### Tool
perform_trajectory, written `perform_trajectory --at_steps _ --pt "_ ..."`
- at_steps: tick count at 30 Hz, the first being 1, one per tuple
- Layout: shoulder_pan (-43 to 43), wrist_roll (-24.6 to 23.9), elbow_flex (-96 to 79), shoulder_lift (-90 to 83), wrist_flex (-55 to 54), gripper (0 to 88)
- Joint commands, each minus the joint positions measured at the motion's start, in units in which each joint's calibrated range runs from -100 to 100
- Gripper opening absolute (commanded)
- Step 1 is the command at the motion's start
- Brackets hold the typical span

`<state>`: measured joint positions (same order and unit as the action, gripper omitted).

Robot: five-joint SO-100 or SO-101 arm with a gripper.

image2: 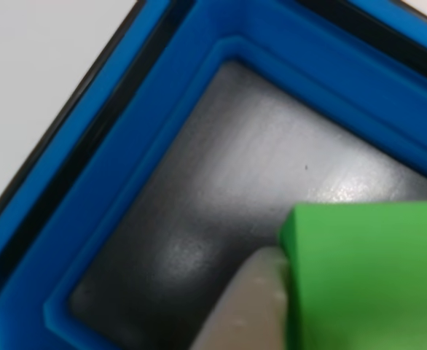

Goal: Pick up green cube and drop it in the blue box

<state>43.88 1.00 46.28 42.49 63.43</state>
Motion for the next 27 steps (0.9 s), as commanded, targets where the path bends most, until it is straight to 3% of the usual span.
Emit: perform_trajectory --at_steps 1,27 --pt "-0.2 -0.2 1.7 -2.7 0.1 14.0" --pt "-0.5 -0.2 0.9 -4.3 1.0 14.6"
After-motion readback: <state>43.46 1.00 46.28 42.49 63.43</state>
